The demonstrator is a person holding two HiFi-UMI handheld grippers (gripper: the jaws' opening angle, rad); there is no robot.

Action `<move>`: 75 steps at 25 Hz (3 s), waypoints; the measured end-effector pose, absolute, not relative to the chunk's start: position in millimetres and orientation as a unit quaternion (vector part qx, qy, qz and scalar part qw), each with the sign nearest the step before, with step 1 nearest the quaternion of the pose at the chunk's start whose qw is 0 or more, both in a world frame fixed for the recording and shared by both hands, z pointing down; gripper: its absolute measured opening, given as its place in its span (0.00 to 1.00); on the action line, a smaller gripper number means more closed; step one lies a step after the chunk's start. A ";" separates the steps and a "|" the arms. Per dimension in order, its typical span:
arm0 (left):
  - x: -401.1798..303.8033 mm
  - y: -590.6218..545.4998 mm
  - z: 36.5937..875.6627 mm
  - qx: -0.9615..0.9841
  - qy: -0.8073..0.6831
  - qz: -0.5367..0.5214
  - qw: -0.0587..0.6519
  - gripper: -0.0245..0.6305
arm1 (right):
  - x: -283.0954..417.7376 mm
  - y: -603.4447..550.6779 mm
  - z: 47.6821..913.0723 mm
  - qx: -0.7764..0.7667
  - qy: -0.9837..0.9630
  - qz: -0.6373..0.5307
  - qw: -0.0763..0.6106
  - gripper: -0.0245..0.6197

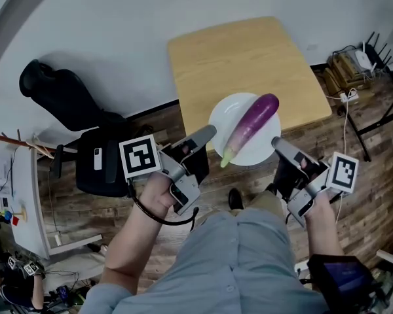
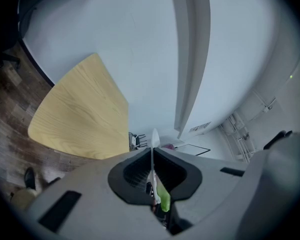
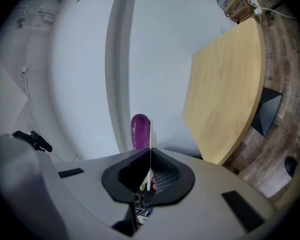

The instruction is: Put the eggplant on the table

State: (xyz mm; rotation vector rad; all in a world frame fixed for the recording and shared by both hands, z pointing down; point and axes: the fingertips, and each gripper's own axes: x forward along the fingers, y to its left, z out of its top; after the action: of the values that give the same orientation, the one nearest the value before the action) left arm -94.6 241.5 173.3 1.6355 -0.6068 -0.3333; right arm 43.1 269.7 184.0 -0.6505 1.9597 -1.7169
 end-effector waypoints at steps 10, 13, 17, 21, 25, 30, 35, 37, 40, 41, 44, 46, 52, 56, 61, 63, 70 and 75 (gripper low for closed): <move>-101.9 241.0 175.3 0.711 -0.266 -0.161 0.630 0.07 | 36.2 263.8 184.1 -0.235 0.715 -0.625 0.207 0.05; -103.8 221.3 176.6 0.705 -0.271 -0.162 0.634 0.07 | 34.4 242.5 184.6 -0.233 0.712 -0.630 0.203 0.05; -103.0 208.6 179.3 0.705 -0.280 -0.159 0.632 0.07 | 35.1 228.8 188.8 -0.229 0.712 -0.632 0.201 0.05; -98.6 207.2 182.4 0.714 -0.286 -0.152 0.621 0.07 | 38.1 227.4 194.7 -0.229 0.717 -0.628 0.199 0.05; -78.2 155.8 189.1 0.706 -0.293 -0.145 0.628 0.07 | 57.6 174.5 202.7 -0.233 0.709 -0.639 0.188 0.05; -70.9 137.5 190.9 0.704 -0.302 -0.144 0.626 0.07 | 65.1 153.9 201.9 -0.232 0.712 -0.637 0.183 0.05; -69.4 134.0 186.5 0.708 -0.311 -0.155 0.615 0.07 | 66.3 146.2 197.6 -0.224 0.721 -0.631 0.177 0.05; -60.1 114.2 188.9 0.704 -0.317 -0.156 0.616 0.07 | 76.5 124.1 198.4 -0.221 0.723 -0.632 0.170 0.05; -44.2 76.7 192.4 0.695 -0.328 -0.158 0.620 0.07 | 93.1 83.2 199.5 -0.215 0.723 -0.636 0.161 0.05; -41.0 69.0 192.4 0.694 -0.330 -0.160 0.620 0.07 | 95.7 74.6 199.2 -0.213 0.723 -0.637 0.160 0.05; -39.6 66.3 191.2 0.692 -0.334 -0.167 0.618 0.07 | 96.0 69.0 197.6 -0.205 0.727 -0.637 0.155 0.05; -42.3 69.2 190.7 0.691 -0.341 -0.169 0.614 0.07 | 94.4 69.5 196.2 -0.199 0.731 -0.635 0.151 0.05; -24.7 35.6 195.1 0.686 -0.354 -0.182 0.610 0.07 | 112.0 31.0 203.1 -0.187 0.732 -0.641 0.137 0.05; -22.4 32.4 196.1 0.685 -0.354 -0.184 0.610 0.07 | 112.9 25.6 202.4 -0.184 0.735 -0.638 0.136 0.05; -26.3 22.4 198.6 0.692 -0.353 -0.174 0.605 0.07 | 110.9 15.4 208.4 -0.192 0.737 -0.635 0.133 0.05; -31.1 13.6 205.7 0.691 -0.351 -0.171 0.608 0.07 | 104.7 6.0 215.4 -0.196 0.737 -0.634 0.133 0.05; -43.8 -6.5 243.9 0.674 -0.355 -0.157 0.628 0.07 | 90.4 -19.1 248.5 -0.214 0.731 -0.636 0.122 0.05; -53.0 -18.4 271.4 0.668 -0.361 -0.135 0.637 0.07 | 82.3 -29.2 275.0 -0.227 0.718 -0.649 0.112 0.05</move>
State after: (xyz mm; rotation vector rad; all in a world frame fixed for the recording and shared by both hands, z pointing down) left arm -53.0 -18.4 271.4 1.5254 -0.8235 -0.3087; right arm 82.3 -29.2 275.0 -0.6663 2.1068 -1.9038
